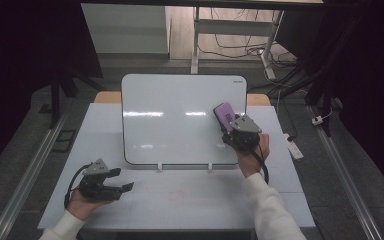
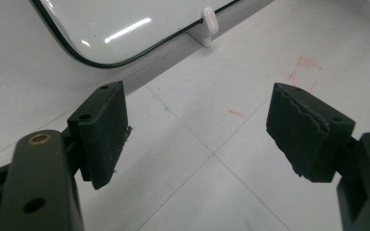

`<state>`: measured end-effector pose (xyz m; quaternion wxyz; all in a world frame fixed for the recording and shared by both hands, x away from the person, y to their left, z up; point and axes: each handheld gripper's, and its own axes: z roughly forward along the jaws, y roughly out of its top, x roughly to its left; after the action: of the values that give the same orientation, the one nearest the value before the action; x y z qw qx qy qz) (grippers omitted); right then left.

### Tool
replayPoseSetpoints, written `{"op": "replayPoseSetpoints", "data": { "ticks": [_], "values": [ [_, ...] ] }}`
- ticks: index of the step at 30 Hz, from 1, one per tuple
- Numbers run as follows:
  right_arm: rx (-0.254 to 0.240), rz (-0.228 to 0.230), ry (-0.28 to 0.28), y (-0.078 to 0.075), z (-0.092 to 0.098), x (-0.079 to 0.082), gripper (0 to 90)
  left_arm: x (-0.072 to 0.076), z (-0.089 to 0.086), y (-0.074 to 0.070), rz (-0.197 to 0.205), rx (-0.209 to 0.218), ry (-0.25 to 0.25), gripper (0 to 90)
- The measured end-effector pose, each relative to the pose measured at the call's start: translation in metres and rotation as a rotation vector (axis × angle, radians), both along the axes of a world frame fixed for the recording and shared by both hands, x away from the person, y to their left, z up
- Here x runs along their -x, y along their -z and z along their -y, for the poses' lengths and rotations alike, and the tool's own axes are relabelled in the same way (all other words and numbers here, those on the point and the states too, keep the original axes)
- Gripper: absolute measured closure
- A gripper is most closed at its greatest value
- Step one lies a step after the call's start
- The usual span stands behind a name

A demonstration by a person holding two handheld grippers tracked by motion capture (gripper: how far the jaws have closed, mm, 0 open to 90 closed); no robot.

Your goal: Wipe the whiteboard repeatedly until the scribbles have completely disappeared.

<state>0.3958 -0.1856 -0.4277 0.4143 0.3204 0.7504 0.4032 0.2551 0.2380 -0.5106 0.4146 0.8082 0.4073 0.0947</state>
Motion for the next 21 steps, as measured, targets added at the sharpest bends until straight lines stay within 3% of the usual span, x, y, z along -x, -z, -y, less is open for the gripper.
{"op": "replayPoseSetpoints", "data": {
  "ticks": [4, 6, 8, 11, 15, 19, 21],
  "values": [
    [-0.006, 0.01, 0.014, -0.014, -0.002, -0.013, 40.4, 0.0, -0.001, 0.0, 0.0, 0.001, 0.001, 23.6],
    [-0.025, -0.006, 0.015, -0.019, -0.003, -0.018, 40.4, 0.0, -0.001, 0.0, 0.002, 0.004, -0.002, 23.6],
    [-0.011, -0.008, 0.015, -0.019, -0.004, -0.018, 40.4, 0.0, -0.001, 0.0, 0.001, 0.007, -0.005, 23.6],
    [0.004, -0.035, -0.035, -0.014, -0.007, -0.01, 40.5, -0.001, -0.001, 0.001, -0.003, 0.003, -0.004, 23.6],
    [0.077, -0.058, -0.092, 0.007, -0.016, 0.009, 40.5, 0.0, -0.001, 0.0, 0.0, 0.0, -0.003, 23.6],
    [0.09, -0.09, -0.128, 0.023, -0.016, 0.023, 40.5, -0.001, 0.0, 0.0, -0.002, 0.0, -0.007, 23.6],
    [0.079, -0.108, -0.134, 0.023, -0.013, 0.025, 40.5, -0.001, 0.001, 0.001, -0.003, -0.001, -0.005, 23.6]
  ]
}}
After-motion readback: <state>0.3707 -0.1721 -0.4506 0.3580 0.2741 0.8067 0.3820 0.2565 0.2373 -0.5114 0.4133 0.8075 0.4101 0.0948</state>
